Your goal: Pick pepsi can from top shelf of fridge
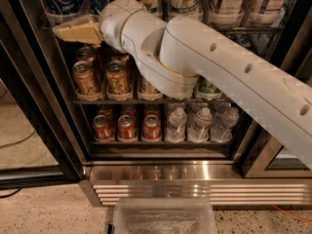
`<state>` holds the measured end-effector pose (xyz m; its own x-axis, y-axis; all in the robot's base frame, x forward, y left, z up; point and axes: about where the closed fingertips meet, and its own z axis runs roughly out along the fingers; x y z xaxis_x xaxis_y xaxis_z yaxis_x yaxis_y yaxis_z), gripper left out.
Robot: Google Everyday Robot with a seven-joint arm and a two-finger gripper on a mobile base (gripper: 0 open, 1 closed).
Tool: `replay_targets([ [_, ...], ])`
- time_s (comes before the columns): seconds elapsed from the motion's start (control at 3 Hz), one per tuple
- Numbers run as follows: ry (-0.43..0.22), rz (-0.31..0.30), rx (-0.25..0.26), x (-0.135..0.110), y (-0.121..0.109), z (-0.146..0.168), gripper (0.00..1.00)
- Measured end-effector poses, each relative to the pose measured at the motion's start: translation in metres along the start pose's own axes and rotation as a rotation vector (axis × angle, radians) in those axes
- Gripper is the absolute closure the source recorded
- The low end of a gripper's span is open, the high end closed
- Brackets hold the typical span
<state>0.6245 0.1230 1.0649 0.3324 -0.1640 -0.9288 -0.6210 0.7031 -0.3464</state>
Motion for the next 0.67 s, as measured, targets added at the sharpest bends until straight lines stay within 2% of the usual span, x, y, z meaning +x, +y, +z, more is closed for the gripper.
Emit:
replay_targets([
  [0.33, -0.011, -0.011, 0.043, -0.0096, -0.0202, 0.0023, 0.0],
  [0.67, -0.015, -0.015, 0.055, -0.0121, -0.0276, 0.0055, 0.19],
])
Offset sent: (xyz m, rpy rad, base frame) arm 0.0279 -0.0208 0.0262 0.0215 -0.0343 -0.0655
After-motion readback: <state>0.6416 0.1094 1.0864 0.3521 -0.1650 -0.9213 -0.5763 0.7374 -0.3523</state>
